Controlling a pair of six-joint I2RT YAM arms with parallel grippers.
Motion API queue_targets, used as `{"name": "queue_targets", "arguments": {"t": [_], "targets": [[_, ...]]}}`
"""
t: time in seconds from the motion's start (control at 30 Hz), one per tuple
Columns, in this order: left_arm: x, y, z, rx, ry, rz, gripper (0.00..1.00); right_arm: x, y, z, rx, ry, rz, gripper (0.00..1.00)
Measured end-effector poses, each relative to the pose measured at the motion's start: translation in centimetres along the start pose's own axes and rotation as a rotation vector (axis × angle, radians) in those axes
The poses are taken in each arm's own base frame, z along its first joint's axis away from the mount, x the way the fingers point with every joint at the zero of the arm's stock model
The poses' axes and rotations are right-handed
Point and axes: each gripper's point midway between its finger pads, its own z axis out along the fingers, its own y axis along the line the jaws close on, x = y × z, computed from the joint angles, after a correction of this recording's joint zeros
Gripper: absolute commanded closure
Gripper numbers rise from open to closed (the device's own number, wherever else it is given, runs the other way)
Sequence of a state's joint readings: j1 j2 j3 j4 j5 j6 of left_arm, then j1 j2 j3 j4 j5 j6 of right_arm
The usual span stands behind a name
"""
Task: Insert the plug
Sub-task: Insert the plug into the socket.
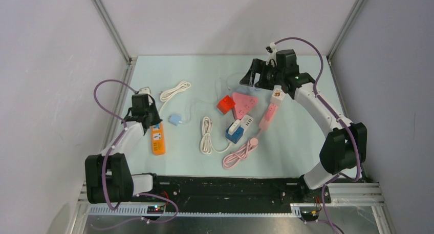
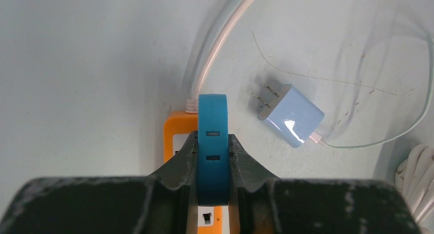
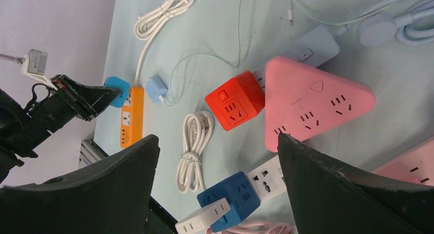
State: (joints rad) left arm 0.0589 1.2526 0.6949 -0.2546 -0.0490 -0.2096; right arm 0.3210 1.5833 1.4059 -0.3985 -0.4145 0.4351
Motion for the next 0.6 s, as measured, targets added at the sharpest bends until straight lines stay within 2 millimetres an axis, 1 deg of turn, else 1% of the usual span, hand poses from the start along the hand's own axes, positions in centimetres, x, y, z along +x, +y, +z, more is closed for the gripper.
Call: {"name": "queue_targets", "arguments": {"t": [0.3, 0.6], "targets": [[0.7, 0.2, -0.1, -0.002, -0.009, -0.002, 1.00, -0.2, -0.3, -0.1, 0.001, -0.002, 0.005, 0.12], [0.8, -0.2, -0.2, -0.008, -0.024, -0.017, 1.00, -0.8, -1.4, -0.4, 0.020, -0.018, 0.022, 0.12]]}}
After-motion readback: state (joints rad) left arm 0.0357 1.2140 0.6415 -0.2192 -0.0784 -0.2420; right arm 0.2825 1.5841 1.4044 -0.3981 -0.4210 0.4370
